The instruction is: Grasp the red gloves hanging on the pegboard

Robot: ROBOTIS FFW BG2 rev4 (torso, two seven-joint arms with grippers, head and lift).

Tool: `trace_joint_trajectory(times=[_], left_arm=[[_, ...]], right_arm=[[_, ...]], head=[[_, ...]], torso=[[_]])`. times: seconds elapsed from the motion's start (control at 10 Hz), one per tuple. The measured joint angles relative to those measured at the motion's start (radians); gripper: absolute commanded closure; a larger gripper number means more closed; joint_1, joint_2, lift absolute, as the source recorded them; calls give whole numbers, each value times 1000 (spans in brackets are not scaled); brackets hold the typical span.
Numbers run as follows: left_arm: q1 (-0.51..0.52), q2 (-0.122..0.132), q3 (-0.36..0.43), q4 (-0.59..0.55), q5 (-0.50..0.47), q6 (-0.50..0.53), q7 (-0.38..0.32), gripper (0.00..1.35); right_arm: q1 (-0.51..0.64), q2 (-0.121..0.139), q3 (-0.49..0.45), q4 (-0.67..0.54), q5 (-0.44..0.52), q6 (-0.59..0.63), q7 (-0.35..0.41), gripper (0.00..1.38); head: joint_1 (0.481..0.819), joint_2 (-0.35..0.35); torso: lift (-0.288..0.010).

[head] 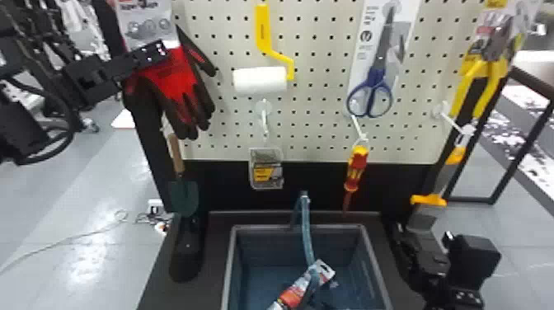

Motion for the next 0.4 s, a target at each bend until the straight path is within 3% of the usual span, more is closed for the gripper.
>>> trace_joint_trajectory(times=[0.4], left_arm=[[0, -1, -4, 0, 0, -7, 0, 1202]], right_arm=[[0, 0, 0, 0, 0, 0, 1, 323]], head=[[549, 0]], torso=[[-100]])
